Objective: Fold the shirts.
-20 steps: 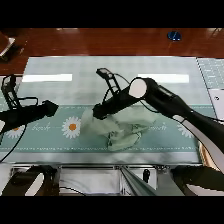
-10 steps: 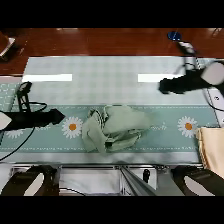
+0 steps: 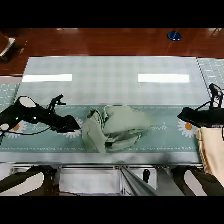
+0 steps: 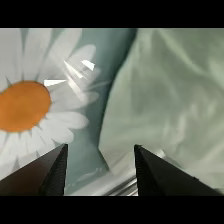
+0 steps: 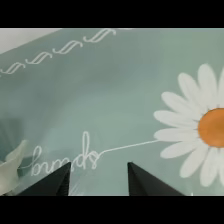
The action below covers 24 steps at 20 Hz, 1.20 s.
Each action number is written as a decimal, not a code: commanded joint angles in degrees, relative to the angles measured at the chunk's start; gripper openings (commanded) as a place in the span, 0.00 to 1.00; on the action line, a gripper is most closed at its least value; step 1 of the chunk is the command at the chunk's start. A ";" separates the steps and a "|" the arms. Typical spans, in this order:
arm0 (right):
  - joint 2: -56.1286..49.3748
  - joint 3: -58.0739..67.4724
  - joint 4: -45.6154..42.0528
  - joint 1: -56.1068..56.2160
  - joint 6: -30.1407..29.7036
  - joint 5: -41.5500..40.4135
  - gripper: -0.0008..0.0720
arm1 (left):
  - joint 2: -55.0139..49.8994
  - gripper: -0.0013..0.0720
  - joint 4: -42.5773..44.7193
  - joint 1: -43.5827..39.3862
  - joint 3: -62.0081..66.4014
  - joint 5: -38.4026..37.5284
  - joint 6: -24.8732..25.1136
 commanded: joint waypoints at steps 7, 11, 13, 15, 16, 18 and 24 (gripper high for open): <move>0.72 -8.39 6.69 -1.31 -2.67 -0.11 0.58 | -9.90 0.71 -10.99 -7.50 0.81 5.38 5.86; 0.72 -14.03 11.87 -1.16 -3.98 1.95 0.58 | -10.01 0.66 -13.86 -9.81 1.95 5.53 6.75; 0.72 -16.00 14.51 2.23 -4.00 2.05 0.57 | -9.99 0.05 -13.90 -9.77 3.10 4.90 7.89; 0.72 -16.68 16.92 9.03 -2.36 1.42 0.57 | -9.99 0.04 -13.84 -9.75 4.22 4.31 8.22; 0.70 -16.68 17.62 13.27 -0.17 0.33 0.57 | -9.99 0.04 -13.84 -9.75 4.72 4.22 8.22; 0.37 -16.68 18.01 21.46 4.83 -3.80 0.57 | -10.01 0.04 -13.84 -9.75 5.31 4.07 8.20; -8.50 -16.68 30.32 38.71 8.00 -19.71 0.57 | -10.01 0.04 -13.84 -9.75 5.40 3.96 8.20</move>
